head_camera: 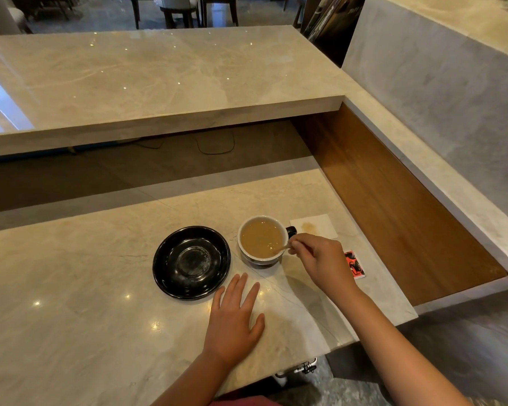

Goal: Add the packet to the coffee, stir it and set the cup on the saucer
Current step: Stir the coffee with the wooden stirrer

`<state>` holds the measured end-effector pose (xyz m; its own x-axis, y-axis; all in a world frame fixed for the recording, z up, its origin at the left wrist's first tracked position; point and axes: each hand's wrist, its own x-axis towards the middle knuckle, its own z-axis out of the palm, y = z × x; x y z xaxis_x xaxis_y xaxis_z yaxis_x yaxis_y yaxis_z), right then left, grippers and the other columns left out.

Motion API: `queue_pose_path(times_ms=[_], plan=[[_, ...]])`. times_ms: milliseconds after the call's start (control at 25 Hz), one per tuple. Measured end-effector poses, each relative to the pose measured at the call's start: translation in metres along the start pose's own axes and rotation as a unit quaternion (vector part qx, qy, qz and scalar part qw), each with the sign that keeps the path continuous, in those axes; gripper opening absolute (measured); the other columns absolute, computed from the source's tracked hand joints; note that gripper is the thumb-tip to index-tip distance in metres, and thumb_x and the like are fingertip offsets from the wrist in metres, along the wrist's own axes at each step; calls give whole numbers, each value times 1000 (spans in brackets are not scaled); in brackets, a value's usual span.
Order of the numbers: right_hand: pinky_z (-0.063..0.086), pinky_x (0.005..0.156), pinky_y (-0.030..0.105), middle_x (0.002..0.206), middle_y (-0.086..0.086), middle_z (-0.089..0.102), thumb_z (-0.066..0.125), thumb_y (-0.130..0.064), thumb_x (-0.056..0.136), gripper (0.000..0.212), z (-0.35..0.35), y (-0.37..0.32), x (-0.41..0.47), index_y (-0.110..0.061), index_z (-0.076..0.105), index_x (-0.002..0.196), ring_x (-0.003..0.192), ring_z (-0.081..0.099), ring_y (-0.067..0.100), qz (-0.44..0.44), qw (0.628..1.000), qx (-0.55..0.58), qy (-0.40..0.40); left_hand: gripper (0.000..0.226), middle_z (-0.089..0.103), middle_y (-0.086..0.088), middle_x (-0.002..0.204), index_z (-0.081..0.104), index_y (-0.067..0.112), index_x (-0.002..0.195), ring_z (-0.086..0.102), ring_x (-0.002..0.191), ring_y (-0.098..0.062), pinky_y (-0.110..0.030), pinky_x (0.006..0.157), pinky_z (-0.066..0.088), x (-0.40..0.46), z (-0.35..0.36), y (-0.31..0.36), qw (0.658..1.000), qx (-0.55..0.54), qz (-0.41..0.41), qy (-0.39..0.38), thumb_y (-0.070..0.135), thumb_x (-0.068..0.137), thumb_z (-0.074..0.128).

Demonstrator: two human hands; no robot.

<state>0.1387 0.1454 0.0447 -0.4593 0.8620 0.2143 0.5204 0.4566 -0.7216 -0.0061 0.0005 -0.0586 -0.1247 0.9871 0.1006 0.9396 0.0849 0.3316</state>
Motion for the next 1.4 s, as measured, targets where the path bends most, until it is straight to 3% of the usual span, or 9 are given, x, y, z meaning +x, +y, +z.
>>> queue_pose_path(times_ms=[160,280,400,640,800,960,1120,1280,1400], plan=[[58,78,42,82,1,72,57,-4,88,17,26,-8,-4,-10,71,96,79,70,17,106,983,144,47,55,45,-15,140,51,17,131,36,131,-30,-54,104,24,-1,-1,0,1000,0,-4,0,41,81,53],[57,75,32,83,-2,71,56,-5,89,18,35,-12,0,-12,71,96,79,69,17,99,981,135,101,55,46,-16,139,53,16,130,38,130,-31,-54,103,25,0,-1,1,1000,-2,-1,4,39,80,56],[55,71,32,86,5,75,56,-4,89,16,31,-12,7,-10,70,95,76,67,16,57,988,73,122,56,46,-16,139,53,16,130,38,130,-30,-55,102,28,0,0,0,1000,-5,0,5,38,79,57],[52,63,38,81,16,73,56,-6,90,12,6,-7,10,-5,67,94,72,65,31,-50,993,-97,49,56,46,-15,140,52,17,131,36,131,-29,-53,104,25,-1,0,0,1000,4,-2,-3,40,80,55],[52,68,43,84,18,72,50,-11,93,17,-4,-12,16,-4,67,95,77,64,34,-45,989,-137,-34,56,45,-15,140,51,17,132,36,132,-30,-52,104,23,-1,0,0,1000,3,-2,-2,41,81,55],[55,76,46,83,16,74,53,-8,90,17,-3,-17,20,-5,70,91,78,68,28,29,998,-25,-59,56,45,-15,141,50,18,132,36,132,-30,-52,104,24,-1,0,0,1000,2,-3,-7,42,81,53],[57,79,49,83,13,74,55,-3,89,17,15,-17,16,-5,71,90,79,70,22,106,989,101,-9,56,44,-14,142,50,19,133,35,132,-29,-52,104,24,0,0,-1,1000,1,-7,-10,44,83,48],[58,78,44,85,10,74,54,-4,90,18,29,-17,15,-7,71,92,80,70,22,128,980,137,67,55,46,-14,140,51,18,131,37,131,-30,-54,103,25,0,0,0,1000,0,-4,-7,42,82,50],[57,74,38,86,10,74,53,-5,90,17,28,-17,15,-9,70,93,81,69,25,98,987,90,85,56,45,-14,141,51,18,132,36,131,-30,-54,104,24,-1,0,-1,1000,3,-4,-7,41,81,54]])
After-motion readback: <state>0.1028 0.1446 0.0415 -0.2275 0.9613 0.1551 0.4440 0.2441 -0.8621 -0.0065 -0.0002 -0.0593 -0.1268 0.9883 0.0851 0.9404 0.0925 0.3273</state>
